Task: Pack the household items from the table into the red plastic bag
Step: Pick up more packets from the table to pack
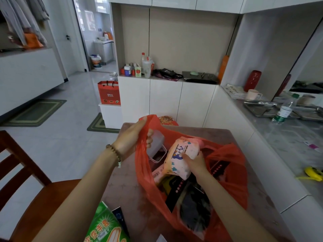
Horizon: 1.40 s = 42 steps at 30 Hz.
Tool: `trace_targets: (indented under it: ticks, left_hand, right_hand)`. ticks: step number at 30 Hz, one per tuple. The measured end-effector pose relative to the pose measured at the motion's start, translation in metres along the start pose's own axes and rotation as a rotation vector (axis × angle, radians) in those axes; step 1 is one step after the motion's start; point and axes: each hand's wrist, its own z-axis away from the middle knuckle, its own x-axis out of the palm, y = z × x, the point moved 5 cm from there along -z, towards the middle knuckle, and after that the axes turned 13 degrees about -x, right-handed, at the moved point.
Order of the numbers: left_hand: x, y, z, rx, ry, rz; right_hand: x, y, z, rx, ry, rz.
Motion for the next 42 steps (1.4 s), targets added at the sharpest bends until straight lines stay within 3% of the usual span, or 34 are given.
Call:
trace_targets:
  ticks: [3,7,11,16,19,22,26,30,34,38,42]
  left_hand:
    - [-0.004,-0.007,0.009,0.045,0.072,-0.099]
    - [-0.017,-0.017,0.018,0.139,0.284,-0.413]
    - [-0.019,-0.034,0.025,0.158,0.299,-0.445]
    - [-0.037,-0.051,0.042,0.186,0.521,-0.632]
    - [-0.051,-0.071,0.055,0.160,0.532,-0.621]
    - [-0.069,-0.105,0.067,0.055,0.544,-0.602]
    - [-0.099,-0.159,0.090,-0.094,0.594,-0.537]
    - [-0.129,-0.222,0.124,-0.259,0.709,-0.488]
    - [-0.162,-0.293,0.161,-0.695,0.888,-0.479]
    - [-0.164,-0.325,0.169,-0.654,0.854,-0.285]
    - [-0.163,-0.337,0.167,-0.617,0.857,-0.191]
  right_hand:
    - [-0.007,-0.003,0.015,-0.072,-0.097,-0.067]
    - [-0.009,-0.007,0.040,-0.199,-0.224,-0.100]
    - [-0.011,0.001,0.065,-0.173,-0.284,-0.029]
    - [-0.002,-0.004,0.096,-0.250,-0.390,-0.018]
    - [0.001,-0.004,0.114,-0.217,-0.413,-0.073]
    - [0.004,-0.005,0.138,-0.215,-0.414,-0.132]
    - [0.032,-0.001,0.176,-0.215,-0.583,-0.220]
    - [0.068,0.040,0.210,-0.047,-0.709,-0.109]
    - [0.104,0.092,0.223,0.112,-0.732,0.031]
    - [0.132,0.131,0.221,0.294,-0.657,0.141]
    - [0.151,0.148,0.218,0.345,-0.632,0.257]
